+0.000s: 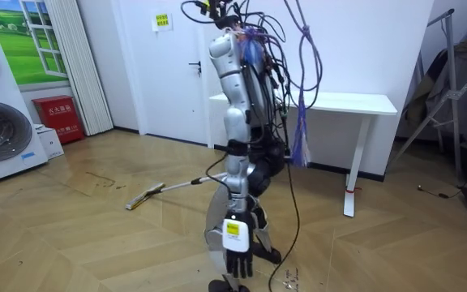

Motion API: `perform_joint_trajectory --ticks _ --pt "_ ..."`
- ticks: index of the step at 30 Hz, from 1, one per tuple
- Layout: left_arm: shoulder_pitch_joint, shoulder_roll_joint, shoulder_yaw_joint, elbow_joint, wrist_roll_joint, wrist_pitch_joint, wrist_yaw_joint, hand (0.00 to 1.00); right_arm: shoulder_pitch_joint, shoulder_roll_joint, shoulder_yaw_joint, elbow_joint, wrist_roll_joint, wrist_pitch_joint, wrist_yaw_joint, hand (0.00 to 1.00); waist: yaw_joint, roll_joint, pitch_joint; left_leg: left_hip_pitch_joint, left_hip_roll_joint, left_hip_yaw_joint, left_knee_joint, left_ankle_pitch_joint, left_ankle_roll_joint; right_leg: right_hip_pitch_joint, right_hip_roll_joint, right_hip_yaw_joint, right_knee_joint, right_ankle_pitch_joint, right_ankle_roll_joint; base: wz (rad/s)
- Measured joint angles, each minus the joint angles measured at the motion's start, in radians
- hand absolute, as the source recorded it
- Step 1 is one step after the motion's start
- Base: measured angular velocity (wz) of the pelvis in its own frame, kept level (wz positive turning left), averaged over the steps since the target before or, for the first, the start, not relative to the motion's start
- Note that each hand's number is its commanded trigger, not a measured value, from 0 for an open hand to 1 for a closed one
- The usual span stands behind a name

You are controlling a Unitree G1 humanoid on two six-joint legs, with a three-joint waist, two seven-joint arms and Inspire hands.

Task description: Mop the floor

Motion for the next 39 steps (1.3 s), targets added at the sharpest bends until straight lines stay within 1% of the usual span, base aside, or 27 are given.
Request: perform_joint_trajectory --ticks 2,4,5,6,7,8,9,10,11,12,13,14,16,17,18,19,20,22,23,25,28,30,33,35,37,38,39 --pt "-0.005 0.001 -0.017 -0.001 -0.04 0.006 0.007 0.0 0.002 0.001 0.016 0.004 0.02 -0.002 0.001 1.0 0.018 -0.006 -0.004 -0.036 0.0 -0.012 0.043 0.012 -0.016 -0.039 -0.007 -0.012 0.045 -0.019 -0.032 0.12" --pt "0.01 0.002 -0.046 0.017 -0.105 0.006 0.009 0.0 -0.035 -0.013 0.014 0.03 0.016 0.002 0.009 1.0 0.048 0.001 0.0028 -0.123 0.0 0.007 0.362 0.018 -0.007 -0.07 -0.028 -0.04 0.152 -0.067 -0.077 -0.15" --pt "0.018 0.003 -0.053 0.024 -0.113 0.006 0.01 0.0 -0.049 -0.019 0.015 0.036 0.016 0.008 0.016 1.0 0.058 0.003 0.0024 -0.137 -0.003 0.013 0.434 0.03 0.001 -0.075 -0.028 -0.04 0.18 -0.078 -0.08 -0.43" --pt "0.021 0.011 -0.076 0.03 -0.153 0.005 0.013 0.0 -0.083 -0.03 0.013 0.042 0.015 0.02 0.029 1.0 0.081 -0.007 0.0058 -0.185 -0.001 0.011 0.508 0.108 -0.006 -0.096 -0.021 -0.022 0.225 -0.094 -0.082 -0.36" --pt "0.021 0.019 -0.103 0.033 -0.207 0.001 0.021 0.0 -0.132 -0.043 0.006 0.043 0.015 0.031 0.04 1.0 0.094 -0.037 0.0144 -0.279 -0.007 0.013 0.609 0.261 -0.032 -0.123 -0.019 0.008 0.259 -0.104 -0.085 -0.33" --pt "0.025 0.019 -0.115 0.034 -0.235 -0.005 0.025 0.0 -0.159 -0.056 0.006 0.044 0.016 0.033 0.048 1.0 0.103 -0.037 0.0179 -0.333 -0.01 0.019 0.722 0.313 -0.039 -0.127 -0.02 0.013 0.275 -0.103 -0.098 -0.29" --pt "0.034 0.02 -0.133 0.032 -0.268 -0.017 0.027 0.0 -0.213 -0.075 0.002 0.044 0.013 0.031 0.063 1.0 0.116 -0.036 0.0212 -0.429 -0.021 0.036 0.957 0.313 -0.028 -0.136 -0.021 0.022 0.301 -0.104 -0.11 -0.41" --pt "0.039 0.025 -0.147 0.032 -0.273 -0.021 0.026 0.0 -0.277 -0.089 -0.004 0.047 0.004 0.02 0.085 1.0 0.129 -0.043 0.0254 -0.493 -0.022 0.083 1.104 0.284 0.008 -0.145 -0.021 0.044 0.311 -0.105 -0.109 -0.41" --pt "0.039 0.026 -0.147 0.03 -0.275 -0.024 0.024 0.0 -0.311 -0.095 -0.002 0.055 0.006 0.01 0.099 1.0 0.133 -0.049 0.0331 -0.512 -0.02 0.101 1.131 0.264 0.024 -0.145 -0.024 0.051 0.311 -0.106 -0.106 -0.35" --pt "0.038 0.033 -0.151 0.033 -0.277 -0.031 0.019 0.0 -0.361 -0.106 0.01 0.069 0.022 -0.005 0.123 1.0 0.148 -0.065 0.0468 -0.522 -0.018 0.129 1.105 0.216 0.034 -0.148 -0.034 0.07 0.31 -0.109 -0.101 -0.1" --pt "0.044 0.044 -0.163 0.033 -0.272 -0.044 0.003 0.0 -0.399 -0.115 0.037 0.073 0.056 -0.016 0.138 1.0 0.149 -0.075 0.051 -0.505 -0.024 0.133 0.981 0.173 0.027 -0.15 -0.039 0.078 0.308 -0.117 -0.085 0.04" --pt "0.044 0.05 -0.163 0.033 -0.263 -0.047 -0.007 0.0 -0.408 -0.122 0.044 0.073 0.073 -0.02 0.147 1.0 0.149 -0.073 0.0489 -0.485 -0.023 0.133 0.886 0.154 0.024 -0.152 -0.037 0.078 0.307 -0.12 -0.077 0.33" --pt "0.032 0.071 -0.164 0.032 -0.248 -0.044 -0.038 0.0 -0.409 -0.151 0.087 0.073 0.16 -0.02 0.168 1.0 0.143 -0.044 0.0365 -0.36 -0.025 0.121 0.439 0.114 0.016 -0.159 -0.016 0.062 0.309 -0.131 -0.054 0.46" --pt "0.03 0.075 -0.164 0.034 -0.248 -0.04 -0.045 0.0 -0.397 -0.157 0.093 0.073 0.179 -0.021 0.172 1.0 0.14 -0.035 0.0368 -0.328 -0.023 0.12 0.353 0.111 0.016 -0.159 -0.008 0.062 0.311 -0.138 -0.051 0.44" --pt "0.025 0.078 -0.164 0.037 -0.245 -0.027 -0.058 0.0 -0.376 -0.17 0.097 0.072 0.201 -0.021 0.181 1.0 0.133 -0.014 0.0294 -0.274 -0.024 0.12 0.233 0.103 0.026 -0.157 0.0 0.06 0.312 -0.155 -0.042 0.4" --pt "0.017 0.078 -0.164 0.039 -0.239 -0.015 -0.076 0.0 -0.332 -0.178 0.096 0.073 0.212 -0.021 0.186 1.0 0.12 -0.001 0.0232 -0.245 -0.033 0.13 0.176 0.046 0.076 -0.15 -0.006 0.062 0.308 -0.166 -0.038 0.44" --pt "0.007 0.078 -0.165 0.044 -0.24 -0.011 -0.084 0.0 -0.314 -0.18 0.095 0.075 0.214 -0.022 0.186 1.0 0.112 0.002 0.0254 -0.243 -0.041 0.134 0.175 0.037 0.092 -0.142 -0.008 0.066 0.3 -0.164 -0.026 0.41" --pt "-0.017 0.074 -0.164 0.052 -0.241 -0.01 -0.091 0.0 -0.234 -0.187 0.096 0.103 0.21 -0.02 0.186 1.0 0.084 0.017 0.0174 -0.224 -0.052 0.165 0.179 -0.032 0.16 -0.13 -0.001 0.123 0.315 -0.139 0.006 0.36" --pt "-0.026 0.072 -0.163 0.051 -0.242 -0.01 -0.089 0.0 -0.213 -0.19 0.096 0.117 0.207 -0.019 0.184 1.0 0.078 0.02 0.0176 -0.218 -0.064 0.167 0.187 -0.048 0.168 -0.149 -0.002 0.141 0.355 -0.108 0.015 0.26" --pt "-0.035 0.059 -0.157 0.034 -0.24 -0.024 -0.064 0.0 -0.104 -0.192 0.103 0.121 0.198 -0.011 0.154 1.0 0.063 0.06 0.009 -0.178 -0.082 0.157 0.221 -0.127 0.194 -0.223 0.023 0.198 0.513 0.065 0.046 0.0" --pt "-0.032 0.05 -0.159 0.008 -0.241 -0.032 -0.032 0.0 -0.032 -0.148 0.114 0.112 0.209 0.005 0.109 1.0 0.028 0.088 0.0064 -0.13 -0.093 0.152 0.203 -0.163 0.21 -0.337 0.049 0.218 0.45 0.069 0.06 -0.16" --pt "-0.027 0.046 -0.164 0.0 -0.24 -0.034 -0.021 0.0 0.001 -0.11 0.112 0.111 0.225 0.005 0.095 1.0 0.017 0.092 0.0029 -0.107 -0.093 0.152 0.198 -0.191 0.213 -0.379 0.068 0.224 0.289 0.072 0.063 -0.04" --pt "0.016 0.036 -0.164 0.0 -0.24 -0.032 -0.018 0.0 0.02 -0.075 0.106 0.114 0.231 0.015 0.088 1.0 0.014 0.084 0.0063 -0.037 -0.097 0.148 0.209 -0.264 0.199 -0.403 0.08 0.21 0.088 0.128 0.031 -0.08" --pt "0.045 0.029 -0.163 0.0 -0.24 -0.013 -0.018 0.0 0.018 -0.074 0.092 0.114 0.229 0.03 0.086 1.0 0.011 0.082 0.0032 0.015 -0.109 0.13 0.22 -0.309 0.186 -0.367 0.07 0.188 0.096 0.15 0.021 0.22" --pt "0.054 0.033 -0.164 0.0 -0.266 0.011 -0.016 0.0 -0.042 -0.079 0.076 0.125 0.232 0.058 0.079 1.0 0.033 0.072 0.0087 0.056 -0.097 0.109 0.274 -0.343 0.149 -0.317 0.063 0.156 0.137 0.114 -0.002 0.15" --pt "0.054 0.034 -0.164 0.001 -0.282 0.011 -0.015 0.0 -0.067 -0.085 0.076 0.13 0.232 0.06 0.077 1.0 0.043 0.068 0.0121 0.051 -0.085 0.114 0.315 -0.334 0.131 -0.308 0.067 0.152 0.15 0.101 -0.01 -0.13" --pt "0.056 0.038 -0.167 -0.002 -0.307 0.013 -0.013 0.0 -0.139 -0.101 0.075 0.145 0.23 0.079 0.077 1.0 0.063 0.057 0.0176 0.025 -0.061 0.126 0.427 -0.28 0.076 -0.29 0.076 0.153 0.182 0.07 -0.026 -0.26"
